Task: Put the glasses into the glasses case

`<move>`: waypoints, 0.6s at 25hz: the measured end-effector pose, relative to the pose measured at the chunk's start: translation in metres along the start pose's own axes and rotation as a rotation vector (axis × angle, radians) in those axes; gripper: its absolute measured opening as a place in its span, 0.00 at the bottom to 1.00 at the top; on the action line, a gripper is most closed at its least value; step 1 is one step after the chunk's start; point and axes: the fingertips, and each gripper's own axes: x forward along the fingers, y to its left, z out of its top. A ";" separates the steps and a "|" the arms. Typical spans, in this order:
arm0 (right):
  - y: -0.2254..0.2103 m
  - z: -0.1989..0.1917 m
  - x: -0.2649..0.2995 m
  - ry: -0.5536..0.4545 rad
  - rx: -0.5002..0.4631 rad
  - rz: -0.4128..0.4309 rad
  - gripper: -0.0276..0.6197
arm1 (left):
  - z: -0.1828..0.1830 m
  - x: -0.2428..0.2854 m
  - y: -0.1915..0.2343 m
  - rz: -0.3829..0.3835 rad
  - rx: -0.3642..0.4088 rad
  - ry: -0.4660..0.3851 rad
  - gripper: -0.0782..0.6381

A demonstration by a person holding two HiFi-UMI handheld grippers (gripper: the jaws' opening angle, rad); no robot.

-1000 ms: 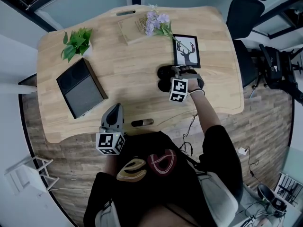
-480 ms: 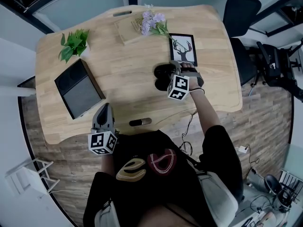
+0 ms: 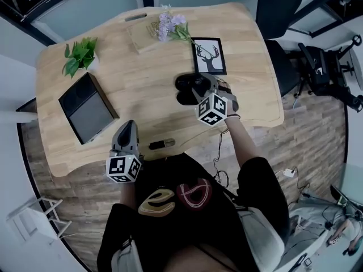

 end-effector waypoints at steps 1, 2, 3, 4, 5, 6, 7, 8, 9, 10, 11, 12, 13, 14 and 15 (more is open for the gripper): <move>0.000 0.002 -0.006 -0.013 0.033 -0.014 0.41 | 0.000 0.000 -0.003 -0.008 0.001 -0.002 0.13; -0.001 0.003 -0.013 -0.025 0.068 -0.027 0.41 | 0.000 0.001 -0.006 -0.016 0.002 -0.004 0.13; -0.001 0.003 -0.019 -0.036 0.100 -0.041 0.41 | 0.000 0.001 -0.009 -0.025 0.004 -0.006 0.13; -0.001 0.003 -0.026 -0.046 0.127 -0.055 0.41 | 0.000 0.001 -0.012 -0.033 0.006 -0.007 0.13; -0.001 0.003 -0.033 -0.054 0.150 -0.068 0.41 | -0.001 0.002 -0.015 -0.042 0.007 -0.008 0.13; -0.001 0.003 -0.039 -0.061 0.170 -0.083 0.41 | -0.002 0.002 -0.018 -0.050 0.008 -0.008 0.13; -0.001 0.003 -0.046 -0.072 0.191 -0.098 0.41 | -0.002 0.001 -0.021 -0.059 0.009 -0.008 0.13; -0.001 0.004 -0.052 -0.085 0.215 -0.115 0.41 | -0.002 0.001 -0.024 -0.068 0.010 -0.009 0.13; -0.002 0.004 -0.059 -0.099 0.242 -0.129 0.41 | -0.001 0.000 -0.028 -0.079 0.011 -0.011 0.13; -0.002 0.004 -0.065 -0.112 0.269 -0.140 0.41 | 0.000 0.000 -0.032 -0.091 0.013 -0.015 0.13; -0.003 0.004 -0.071 -0.122 0.295 -0.149 0.41 | 0.002 0.000 -0.037 -0.103 0.015 -0.021 0.13; -0.003 0.003 -0.077 -0.132 0.321 -0.157 0.41 | 0.003 -0.001 -0.042 -0.114 0.016 -0.029 0.13; -0.003 0.003 -0.084 -0.141 0.346 -0.165 0.41 | 0.005 -0.002 -0.047 -0.123 0.019 -0.036 0.13; -0.002 0.002 -0.091 -0.151 0.372 -0.174 0.41 | 0.006 -0.004 -0.051 -0.131 0.021 -0.042 0.13; -0.001 0.002 -0.097 -0.161 0.398 -0.182 0.41 | 0.006 -0.005 -0.056 -0.139 0.022 -0.047 0.13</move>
